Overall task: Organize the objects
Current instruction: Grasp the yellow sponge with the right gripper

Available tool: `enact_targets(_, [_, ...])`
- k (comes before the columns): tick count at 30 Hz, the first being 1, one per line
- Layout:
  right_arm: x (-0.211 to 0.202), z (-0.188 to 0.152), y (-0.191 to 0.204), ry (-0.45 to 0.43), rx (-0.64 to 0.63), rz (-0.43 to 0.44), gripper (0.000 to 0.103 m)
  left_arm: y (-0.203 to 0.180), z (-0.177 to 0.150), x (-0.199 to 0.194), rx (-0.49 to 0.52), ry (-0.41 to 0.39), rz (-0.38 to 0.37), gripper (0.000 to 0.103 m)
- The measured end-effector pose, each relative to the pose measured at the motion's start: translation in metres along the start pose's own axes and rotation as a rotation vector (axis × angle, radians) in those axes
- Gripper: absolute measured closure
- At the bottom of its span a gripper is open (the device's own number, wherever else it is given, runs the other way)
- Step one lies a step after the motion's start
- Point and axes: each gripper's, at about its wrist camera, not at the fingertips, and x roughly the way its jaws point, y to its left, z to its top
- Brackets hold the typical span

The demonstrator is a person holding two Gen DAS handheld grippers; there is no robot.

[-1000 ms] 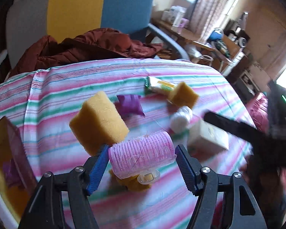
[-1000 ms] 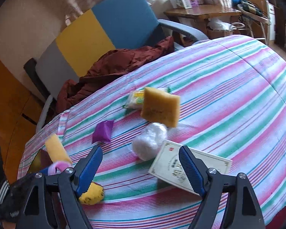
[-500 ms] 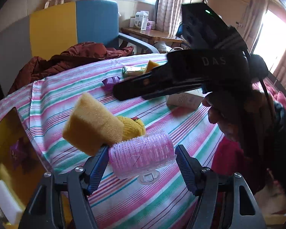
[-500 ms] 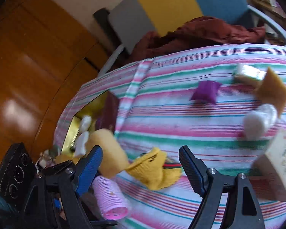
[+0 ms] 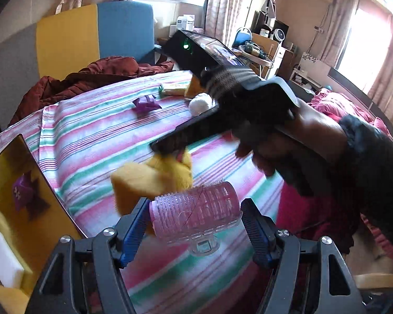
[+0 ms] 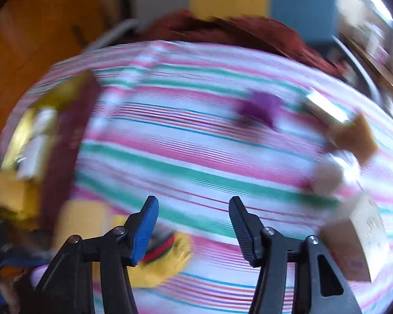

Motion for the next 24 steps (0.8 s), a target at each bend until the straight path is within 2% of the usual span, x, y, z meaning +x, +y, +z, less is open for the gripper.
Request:
enact_targets(2, [-0.007, 0.002, -0.020, -0.030, 0.080, 0.035, 0.047, -0.001, -0.004, 0.000, 0.001, 0.007, 0.004, 0.032])
enact_targets(3, [-0.012, 0.002, -0.029, -0.046, 0.122, 0.088, 0.047, 0.000, -0.007, 0.001, -0.005, 0.016, 0.004, 0.032])
enact_targets(5, [-0.021, 0.002, -0.033, -0.063, 0.162, 0.250, 0.047, 0.001, -0.011, 0.001, -0.012, 0.025, 0.008, 0.032])
enact_targets(6, [-0.024, 0.003, -0.029, -0.064, 0.154, 0.364, 0.047, 0.002, -0.012, 0.001, -0.012, 0.028, 0.010, 0.032])
enact_targets(7, [-0.026, 0.002, -0.021, -0.061, 0.120, 0.434, 0.043, 0.001, -0.015, 0.000, -0.012, 0.028, 0.013, 0.032])
enact_targets(9, [-0.026, 0.002, 0.000, -0.036, 0.026, 0.494, 0.031, 0.002, -0.016, 0.000, -0.011, 0.026, 0.021, 0.032])
enact_targets(10, [-0.022, -0.001, 0.015, -0.004, -0.039, 0.495, 0.023, 0.003, -0.017, 0.000, -0.014, 0.025, 0.023, 0.032])
enact_targets(12, [-0.010, -0.006, 0.034, 0.059, -0.125, 0.417, 0.021, 0.004, -0.017, -0.001, -0.021, 0.022, 0.027, 0.032])
enact_targets(13, [-0.004, -0.010, 0.039, 0.091, -0.157, 0.381, 0.017, 0.005, -0.017, 0.001, -0.025, 0.030, 0.022, 0.032])
enact_targets(15, [0.001, -0.014, 0.041, 0.118, -0.164, 0.385, 0.015, 0.005, -0.020, 0.003, -0.024, 0.039, 0.023, 0.032])
enact_targets(16, [0.001, -0.013, 0.036, 0.115, -0.150, 0.383, 0.019, 0.004, -0.021, 0.003, -0.016, 0.042, 0.027, 0.032])
enact_targets(17, [0.001, -0.013, 0.029, 0.108, -0.128, 0.374, 0.027, 0.003, -0.021, 0.003, -0.011, 0.044, 0.029, 0.032])
enact_targets(19, [-0.002, -0.007, 0.006, 0.062, -0.036, 0.291, 0.037, 0.004, -0.023, 0.003, -0.017, 0.050, 0.027, 0.032])
enact_targets(20, [-0.004, -0.006, -0.004, 0.048, 0.011, 0.233, 0.051, 0.005, -0.023, 0.003, -0.023, 0.054, 0.027, 0.032])
enact_targets(22, [0.001, -0.006, -0.035, 0.048, 0.132, 0.063, 0.051, 0.009, -0.025, 0.004, -0.041, 0.064, 0.027, 0.032])
enact_targets(24, [-0.004, -0.005, -0.049, 0.029, 0.194, 0.090, 0.051, 0.012, -0.026, 0.005, -0.061, 0.069, 0.025, 0.032])
